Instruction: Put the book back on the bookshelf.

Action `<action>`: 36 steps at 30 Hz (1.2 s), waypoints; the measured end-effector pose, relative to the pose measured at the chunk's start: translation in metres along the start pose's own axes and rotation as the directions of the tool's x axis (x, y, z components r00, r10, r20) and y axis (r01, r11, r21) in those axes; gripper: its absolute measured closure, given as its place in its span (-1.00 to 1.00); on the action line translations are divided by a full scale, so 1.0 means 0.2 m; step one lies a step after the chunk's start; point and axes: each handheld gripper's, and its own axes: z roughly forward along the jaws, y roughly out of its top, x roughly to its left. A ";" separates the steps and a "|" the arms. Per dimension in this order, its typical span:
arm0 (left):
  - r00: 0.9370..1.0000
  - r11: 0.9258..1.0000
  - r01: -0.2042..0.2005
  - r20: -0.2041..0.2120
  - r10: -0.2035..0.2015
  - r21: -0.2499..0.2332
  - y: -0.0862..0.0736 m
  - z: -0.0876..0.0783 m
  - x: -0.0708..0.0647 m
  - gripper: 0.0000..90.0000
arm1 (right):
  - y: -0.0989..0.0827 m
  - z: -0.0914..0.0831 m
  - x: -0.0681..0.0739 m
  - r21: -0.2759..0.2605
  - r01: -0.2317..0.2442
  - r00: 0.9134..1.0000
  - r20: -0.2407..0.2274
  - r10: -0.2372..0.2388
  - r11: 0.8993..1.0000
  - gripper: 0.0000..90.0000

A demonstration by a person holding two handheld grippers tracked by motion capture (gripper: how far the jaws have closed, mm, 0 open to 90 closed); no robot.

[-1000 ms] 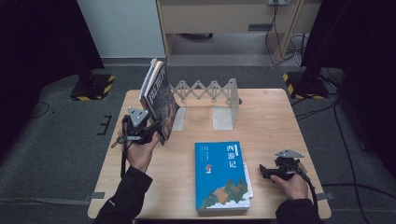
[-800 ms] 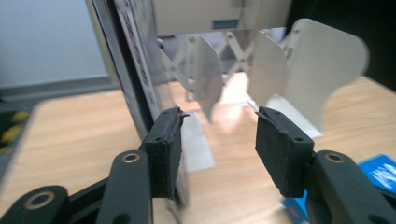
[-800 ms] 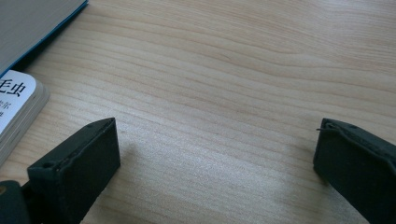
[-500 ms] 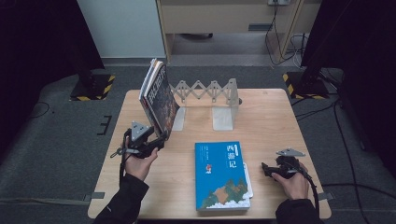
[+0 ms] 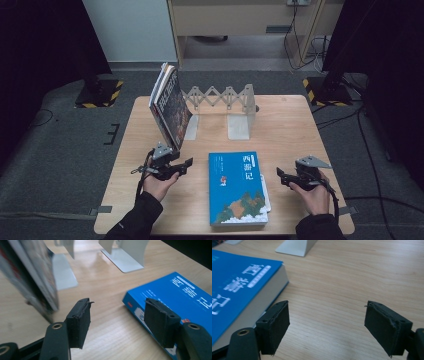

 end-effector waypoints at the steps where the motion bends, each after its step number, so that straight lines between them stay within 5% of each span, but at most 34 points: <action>1: 1.000 1.000 -0.008 0.006 0.008 0.008 -0.01 0.01 -0.01 -0.18 | 0.00 0.00 0.01 -0.003 -0.001 1.000 -0.015 0.001 1.000 -0.54; 7: 0.999 0.999 -0.038 0.035 0.037 0.024 -0.04 0.05 -0.06 -0.22 | 0.02 -0.01 0.08 -0.027 0.005 0.998 -0.070 -0.007 1.000 -0.53; 12: 0.997 0.998 -0.018 0.074 0.014 0.052 -0.07 0.09 -0.09 -0.23 | 0.03 0.01 0.14 -0.018 -0.010 0.993 -0.121 0.008 1.000 -0.50; 24: 0.991 0.992 -0.012 0.137 -0.005 0.127 -0.12 0.19 -0.17 -0.25 | 0.01 0.04 0.23 0.052 -0.043 0.971 -0.234 0.054 0.998 -0.46; 32: 0.987 0.993 -0.013 0.163 -0.007 0.119 -0.12 0.23 -0.19 -0.35 | -0.01 0.08 0.29 0.103 -0.021 0.961 -0.273 0.049 0.994 -0.44; 36: 0.984 0.992 0.018 0.176 -0.039 0.122 -0.13 0.26 -0.19 -0.47 | -0.02 0.09 0.29 0.115 -0.044 0.954 -0.290 0.076 0.992 -0.48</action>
